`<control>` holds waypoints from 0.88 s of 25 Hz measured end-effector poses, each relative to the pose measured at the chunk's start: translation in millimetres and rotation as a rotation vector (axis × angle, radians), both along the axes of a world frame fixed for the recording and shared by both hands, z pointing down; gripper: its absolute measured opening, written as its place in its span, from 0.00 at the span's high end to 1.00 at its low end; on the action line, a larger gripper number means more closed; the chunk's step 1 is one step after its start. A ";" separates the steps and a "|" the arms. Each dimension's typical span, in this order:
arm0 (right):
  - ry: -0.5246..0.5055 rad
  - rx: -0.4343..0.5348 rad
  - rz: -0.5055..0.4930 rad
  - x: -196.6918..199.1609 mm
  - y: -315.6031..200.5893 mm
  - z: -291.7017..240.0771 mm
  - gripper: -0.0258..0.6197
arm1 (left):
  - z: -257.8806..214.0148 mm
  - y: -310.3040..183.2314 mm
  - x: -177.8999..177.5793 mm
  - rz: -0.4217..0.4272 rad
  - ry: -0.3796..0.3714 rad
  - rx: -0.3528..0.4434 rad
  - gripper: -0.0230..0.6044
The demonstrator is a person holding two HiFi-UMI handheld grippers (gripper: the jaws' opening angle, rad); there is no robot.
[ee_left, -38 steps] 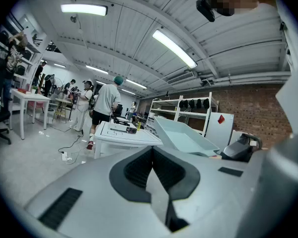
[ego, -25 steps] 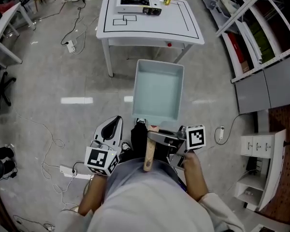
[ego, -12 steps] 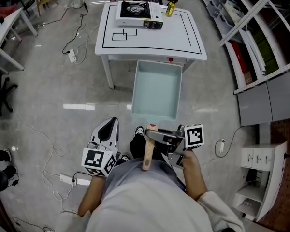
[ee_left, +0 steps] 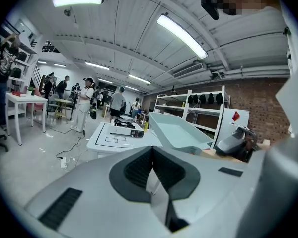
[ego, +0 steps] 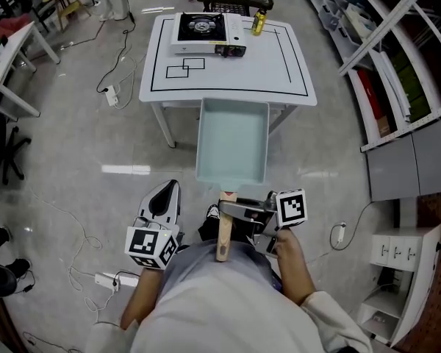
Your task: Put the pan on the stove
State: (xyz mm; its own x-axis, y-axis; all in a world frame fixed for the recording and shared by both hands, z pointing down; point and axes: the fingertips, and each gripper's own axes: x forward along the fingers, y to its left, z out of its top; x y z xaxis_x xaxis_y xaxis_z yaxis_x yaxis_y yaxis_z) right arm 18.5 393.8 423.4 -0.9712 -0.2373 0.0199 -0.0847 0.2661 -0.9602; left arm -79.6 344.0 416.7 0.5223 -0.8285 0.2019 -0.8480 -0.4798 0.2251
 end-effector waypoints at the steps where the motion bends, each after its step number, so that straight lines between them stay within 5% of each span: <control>1: 0.001 0.002 -0.003 3.3 -4.3 0.4 0.71 | 0.1 -4.6 4.6 0.002 0.001 0.000 0.95; 22: -0.011 0.013 -0.024 66.5 -79.2 10.3 0.70 | 7.5 -78.2 75.1 0.009 -0.015 -0.003 0.95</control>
State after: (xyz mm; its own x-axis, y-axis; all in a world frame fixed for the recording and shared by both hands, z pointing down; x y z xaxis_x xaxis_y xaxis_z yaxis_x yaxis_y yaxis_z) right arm 85.0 314.5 433.6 -0.9768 -0.2138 0.0066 -0.0679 0.2806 -0.9574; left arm -4.5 265.8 424.2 0.5264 -0.8234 0.2122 -0.8471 -0.4865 0.2137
